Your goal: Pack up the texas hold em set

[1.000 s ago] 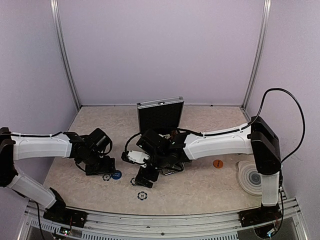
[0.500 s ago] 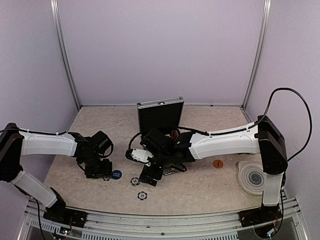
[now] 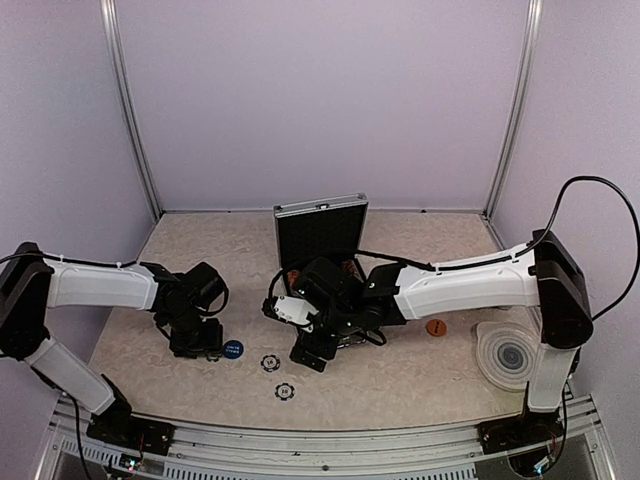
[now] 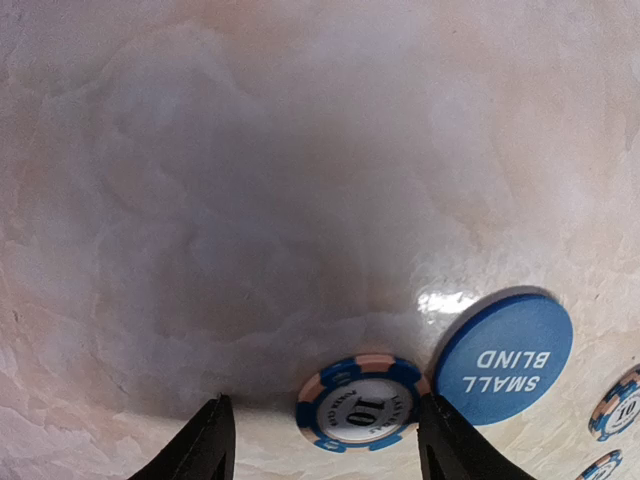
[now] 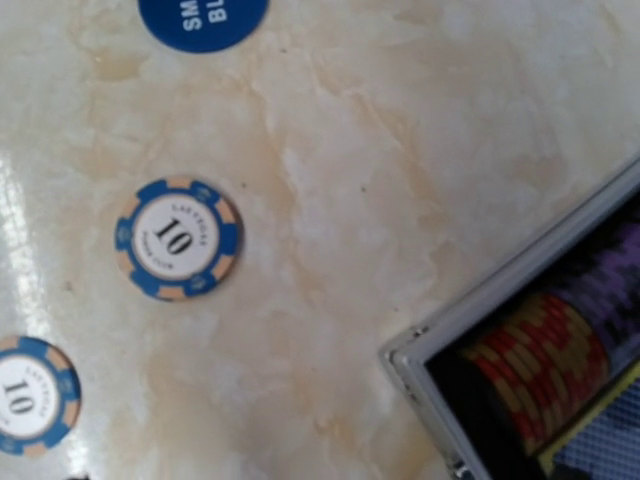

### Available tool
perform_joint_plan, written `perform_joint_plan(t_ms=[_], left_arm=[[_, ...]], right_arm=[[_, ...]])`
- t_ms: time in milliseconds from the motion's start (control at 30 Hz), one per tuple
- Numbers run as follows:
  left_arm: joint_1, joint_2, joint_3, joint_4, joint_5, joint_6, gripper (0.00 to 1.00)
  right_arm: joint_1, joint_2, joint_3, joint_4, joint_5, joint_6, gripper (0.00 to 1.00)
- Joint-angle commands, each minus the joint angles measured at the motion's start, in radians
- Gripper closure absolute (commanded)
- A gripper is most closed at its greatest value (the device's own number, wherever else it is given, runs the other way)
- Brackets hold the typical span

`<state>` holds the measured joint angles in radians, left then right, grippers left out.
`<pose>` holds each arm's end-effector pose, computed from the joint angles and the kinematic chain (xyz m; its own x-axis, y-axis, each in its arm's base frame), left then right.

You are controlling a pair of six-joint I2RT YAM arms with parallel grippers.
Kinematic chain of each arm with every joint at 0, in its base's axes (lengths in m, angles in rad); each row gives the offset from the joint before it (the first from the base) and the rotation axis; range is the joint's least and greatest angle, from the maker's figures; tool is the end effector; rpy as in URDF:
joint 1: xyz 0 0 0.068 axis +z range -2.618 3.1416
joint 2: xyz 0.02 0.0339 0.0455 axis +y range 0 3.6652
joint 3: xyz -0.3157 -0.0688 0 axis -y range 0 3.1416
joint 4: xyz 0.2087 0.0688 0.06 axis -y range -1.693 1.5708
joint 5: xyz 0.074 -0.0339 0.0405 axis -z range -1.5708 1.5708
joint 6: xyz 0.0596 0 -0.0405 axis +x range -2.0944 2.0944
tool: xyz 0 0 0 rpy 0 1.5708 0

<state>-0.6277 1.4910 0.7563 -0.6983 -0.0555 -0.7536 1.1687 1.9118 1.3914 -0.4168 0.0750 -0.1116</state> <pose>0.1705 -0.1196 0.2006 -0.9817 -0.1318 -0.1378 -0.1255 0.9906 -0.0539 0.1667 0.3806 0.2518 -0.2132 -0.7850 -0.5816 -0.9298 0.3458 -0.1259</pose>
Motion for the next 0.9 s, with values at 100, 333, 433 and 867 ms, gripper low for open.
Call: perform_joint_plan(t_ms=[100,333,433,867], left_arm=[[-0.010,0.090,0.039,0.019,0.020,0.022,0.36],[-0.055,0.152,0.088,0.055,0.027,0.030,0.35],[-0.065,0.171,0.085,0.060,0.023,0.039,0.39],[-0.041,0.200,0.037,0.100,0.049,0.076,0.53]], right_arm=[[0.005,-0.061,-0.027,0.009,0.044,0.004,0.01],[-0.016,-0.097,-0.035,0.000,0.073,0.022,0.01],[-0.025,-0.107,-0.038,-0.001,0.079,0.028,0.01],[-0.037,-0.101,-0.040,0.003,0.075,0.030,0.01]])
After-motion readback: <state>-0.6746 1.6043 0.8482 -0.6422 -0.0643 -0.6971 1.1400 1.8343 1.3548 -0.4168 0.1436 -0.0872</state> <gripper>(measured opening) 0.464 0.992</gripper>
